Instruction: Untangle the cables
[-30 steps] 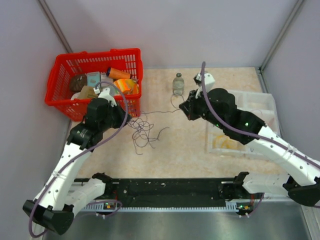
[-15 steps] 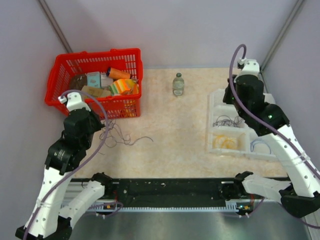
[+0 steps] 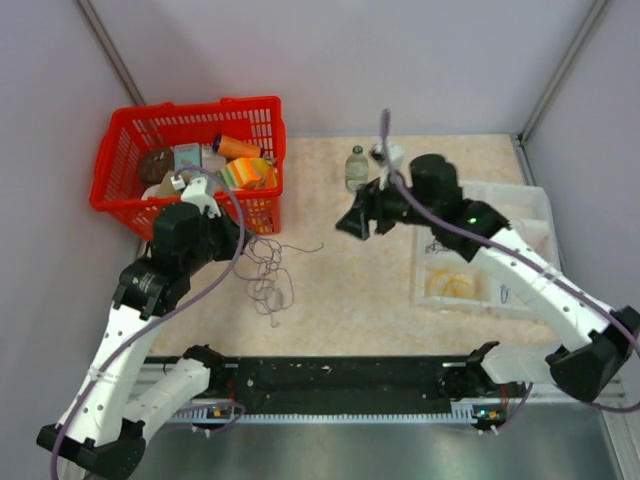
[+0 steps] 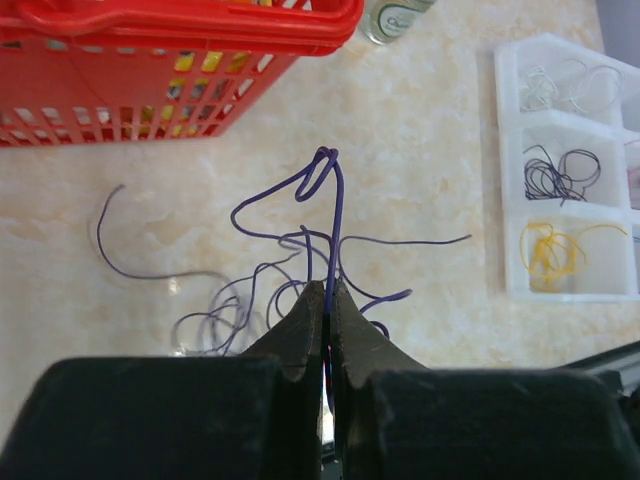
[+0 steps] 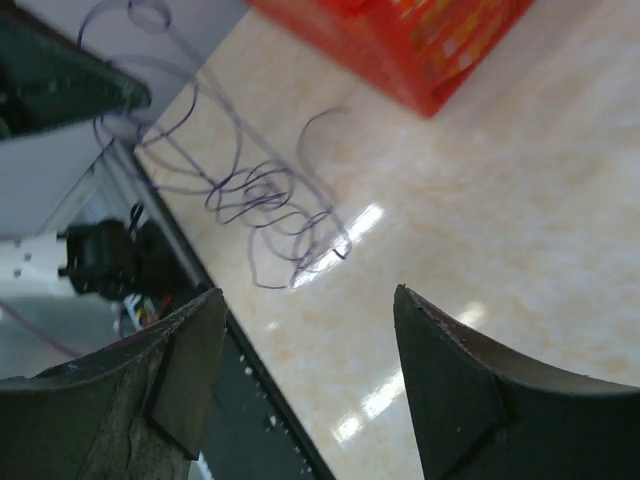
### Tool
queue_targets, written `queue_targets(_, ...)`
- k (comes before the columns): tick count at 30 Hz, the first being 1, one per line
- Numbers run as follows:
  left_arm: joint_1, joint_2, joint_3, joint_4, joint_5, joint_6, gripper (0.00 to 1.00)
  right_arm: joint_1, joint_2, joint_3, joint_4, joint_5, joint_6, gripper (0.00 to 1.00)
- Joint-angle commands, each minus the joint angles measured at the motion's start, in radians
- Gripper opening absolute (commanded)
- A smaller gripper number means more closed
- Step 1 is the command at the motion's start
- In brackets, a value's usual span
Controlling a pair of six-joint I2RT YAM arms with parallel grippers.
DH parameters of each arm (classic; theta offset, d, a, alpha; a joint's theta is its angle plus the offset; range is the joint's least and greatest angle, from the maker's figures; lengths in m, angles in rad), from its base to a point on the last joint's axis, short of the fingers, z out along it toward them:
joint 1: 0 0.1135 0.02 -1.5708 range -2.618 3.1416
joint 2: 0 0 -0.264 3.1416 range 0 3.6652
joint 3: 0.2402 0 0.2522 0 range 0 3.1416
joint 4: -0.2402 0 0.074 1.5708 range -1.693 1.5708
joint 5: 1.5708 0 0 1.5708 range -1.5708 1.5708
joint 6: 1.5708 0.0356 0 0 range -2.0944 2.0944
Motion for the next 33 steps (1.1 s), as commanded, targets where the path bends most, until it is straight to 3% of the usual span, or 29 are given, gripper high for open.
queue_targets(1,0.002,0.056,0.046,0.029,0.153,-0.076,0.00,0.142,0.077,-0.092,0.256,-0.215,0.072,0.69)
queue_targets(6,0.002,0.076,0.045,0.057,0.243,-0.116,0.00,0.211,0.203,-0.056,0.339,-0.217,0.088,0.69)
queue_targets(17,0.002,0.076,0.039,0.056,0.267,-0.130,0.00,0.248,0.335,0.016,0.365,-0.244,0.009,0.63)
queue_targets(20,0.002,0.075,0.042,0.057,0.269,-0.128,0.00,0.259,0.375,0.049,0.354,-0.223,0.016,0.52)
queue_targets(24,0.002,0.079,0.046,0.054,0.275,-0.122,0.00,0.280,0.363,0.073,0.299,-0.112,-0.004,0.19)
queue_targets(26,0.004,0.087,0.051,0.037,0.272,-0.114,0.10,0.280,0.323,0.063,0.287,-0.059,-0.010,0.00)
queue_targets(29,0.005,0.096,0.046,0.019,0.238,-0.110,0.32,0.279,0.233,0.053,0.253,0.026,-0.024,0.00)
queue_targets(30,0.004,0.098,0.042,0.019,0.235,-0.107,0.36,0.279,0.199,0.050,0.245,0.046,-0.026,0.00)
queue_targets(32,0.005,0.101,0.026,0.026,0.237,-0.102,0.34,0.280,0.151,0.054,0.227,0.072,-0.021,0.00)
queue_targets(33,0.005,0.101,0.022,0.028,0.237,-0.104,0.25,0.280,0.136,0.060,0.218,0.078,-0.020,0.00)
